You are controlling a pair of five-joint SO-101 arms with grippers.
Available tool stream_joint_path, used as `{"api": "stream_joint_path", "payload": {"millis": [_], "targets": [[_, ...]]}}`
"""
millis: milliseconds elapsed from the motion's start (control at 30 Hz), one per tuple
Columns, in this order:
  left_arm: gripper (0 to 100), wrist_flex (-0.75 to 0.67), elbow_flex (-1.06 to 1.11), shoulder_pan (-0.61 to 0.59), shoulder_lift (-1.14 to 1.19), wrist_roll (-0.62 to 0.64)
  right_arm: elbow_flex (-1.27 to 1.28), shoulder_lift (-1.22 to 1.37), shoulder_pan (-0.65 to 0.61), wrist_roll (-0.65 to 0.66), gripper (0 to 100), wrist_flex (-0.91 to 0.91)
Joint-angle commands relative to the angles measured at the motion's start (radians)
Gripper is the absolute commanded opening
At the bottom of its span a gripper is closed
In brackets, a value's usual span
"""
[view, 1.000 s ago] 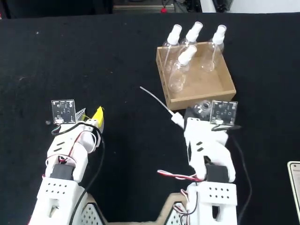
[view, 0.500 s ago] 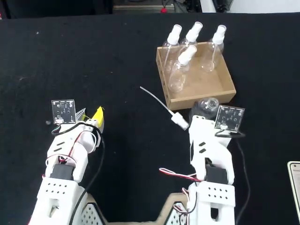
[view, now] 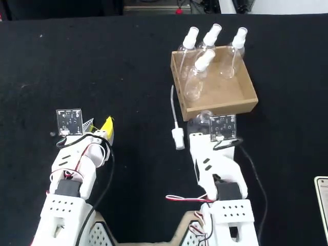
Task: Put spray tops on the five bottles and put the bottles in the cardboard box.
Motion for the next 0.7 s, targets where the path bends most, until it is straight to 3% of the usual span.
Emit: {"api": "stream_joint_path", "payload": {"millis": [0, 200, 500, 667], "targets": [[17, -0.032, -0.05, -0.008, -0.009, 0.002, -0.09, -0.021, -0.021, 0.005, 6.7, 0.074], [17, -0.068, -0.039, -0.008, -0.009, 0.002, -0.139, -0.021, -0.064, 0.012, 6.7, 0.117], [17, -0.068, -0.039, -0.008, -0.009, 0.0, -0.005, -0.019, -0.069, 0.012, 6.7, -0.12], [17, -0.068, -0.039, -0.008, -0.009, 0.005, -0.005, -0.018, -0.074, 0.012, 6.7, -0.129]]}}
